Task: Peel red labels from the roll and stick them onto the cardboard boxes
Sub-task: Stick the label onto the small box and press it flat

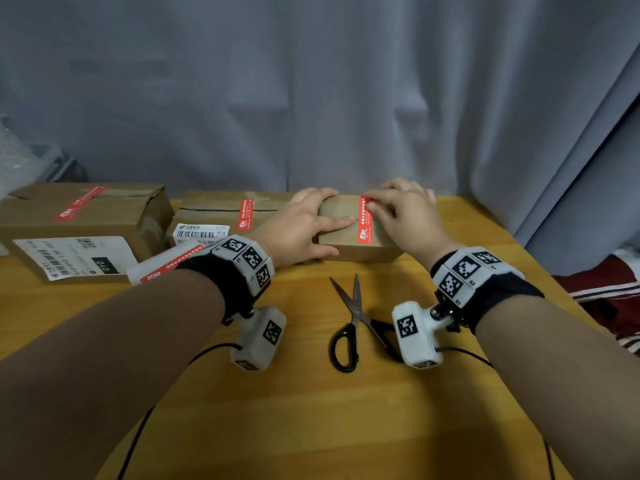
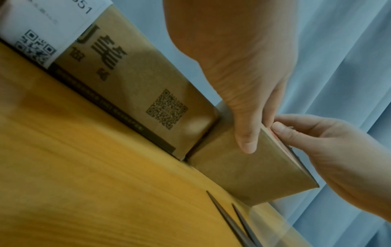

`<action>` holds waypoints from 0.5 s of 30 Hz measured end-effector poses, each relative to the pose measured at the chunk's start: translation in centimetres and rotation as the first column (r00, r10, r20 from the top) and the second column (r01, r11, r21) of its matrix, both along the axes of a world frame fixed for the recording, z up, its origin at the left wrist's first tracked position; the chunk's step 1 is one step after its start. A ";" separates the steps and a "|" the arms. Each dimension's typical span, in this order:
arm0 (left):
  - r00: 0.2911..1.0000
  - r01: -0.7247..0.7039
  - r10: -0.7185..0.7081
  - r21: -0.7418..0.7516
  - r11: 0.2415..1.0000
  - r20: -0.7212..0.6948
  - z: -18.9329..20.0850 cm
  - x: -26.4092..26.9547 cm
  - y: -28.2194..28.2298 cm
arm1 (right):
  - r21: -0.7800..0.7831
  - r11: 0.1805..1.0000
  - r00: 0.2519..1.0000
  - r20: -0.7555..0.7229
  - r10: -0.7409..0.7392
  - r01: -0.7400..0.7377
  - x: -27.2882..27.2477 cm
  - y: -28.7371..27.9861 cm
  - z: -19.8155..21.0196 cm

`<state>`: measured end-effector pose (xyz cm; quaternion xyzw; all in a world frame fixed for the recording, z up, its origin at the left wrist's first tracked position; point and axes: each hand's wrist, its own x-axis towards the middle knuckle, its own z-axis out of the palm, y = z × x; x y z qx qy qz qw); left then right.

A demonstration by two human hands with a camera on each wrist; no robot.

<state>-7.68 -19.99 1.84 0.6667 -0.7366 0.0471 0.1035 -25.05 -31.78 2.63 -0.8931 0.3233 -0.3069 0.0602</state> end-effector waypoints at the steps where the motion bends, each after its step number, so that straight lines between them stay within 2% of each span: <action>1: 1.000 0.001 -0.001 0.001 1.000 0.003 0.0 0.0 0.0 | -0.021 1.000 0.997 -0.071 0.005 -0.007 -0.1 0.1 0.1; 4: 1.000 -0.004 0.004 0.003 1.000 0.014 -0.1 -0.3 0.3 | -0.045 0.998 0.974 -0.220 -0.058 0.049 0.3 0.1 0.6; 8: 1.000 -0.016 0.016 0.012 1.000 0.012 -0.1 -0.5 0.4 | 0.050 0.989 0.937 -0.331 -0.112 0.136 1.0 0.0 1.3; 15: 0.999 -0.049 0.049 0.037 0.998 0.016 0.6 0.0 -0.5 | -0.081 0.997 0.863 -0.502 -0.052 0.013 -0.1 0.8 0.3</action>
